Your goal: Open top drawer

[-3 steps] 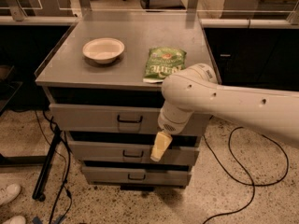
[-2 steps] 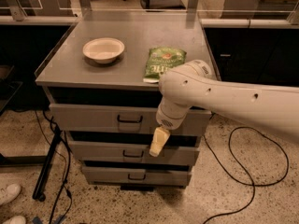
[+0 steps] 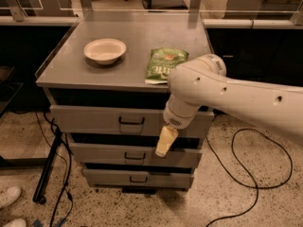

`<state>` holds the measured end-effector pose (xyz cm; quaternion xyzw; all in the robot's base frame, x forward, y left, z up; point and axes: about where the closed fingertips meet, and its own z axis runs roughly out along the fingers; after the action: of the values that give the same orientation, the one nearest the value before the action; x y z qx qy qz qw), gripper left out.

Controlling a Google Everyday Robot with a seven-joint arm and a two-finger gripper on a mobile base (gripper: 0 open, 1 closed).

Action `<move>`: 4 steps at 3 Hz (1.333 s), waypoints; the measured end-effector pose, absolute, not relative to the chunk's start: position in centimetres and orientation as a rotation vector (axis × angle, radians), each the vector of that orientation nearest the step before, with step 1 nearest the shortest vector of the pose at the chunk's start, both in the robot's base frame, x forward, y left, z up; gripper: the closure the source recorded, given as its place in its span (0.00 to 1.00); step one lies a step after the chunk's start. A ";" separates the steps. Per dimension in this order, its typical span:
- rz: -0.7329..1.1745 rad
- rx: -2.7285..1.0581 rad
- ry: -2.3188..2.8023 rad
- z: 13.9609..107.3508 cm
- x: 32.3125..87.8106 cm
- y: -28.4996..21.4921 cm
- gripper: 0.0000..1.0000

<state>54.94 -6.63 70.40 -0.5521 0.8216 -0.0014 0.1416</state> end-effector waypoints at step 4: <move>0.068 -1.669 2.390 65.1 56.5 -4.7 0.00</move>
Offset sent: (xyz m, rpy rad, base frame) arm 0.0355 0.0150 -0.0418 0.0181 0.0318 -0.0034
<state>56.54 -4.66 65.09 -0.5688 0.8144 0.0232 0.1124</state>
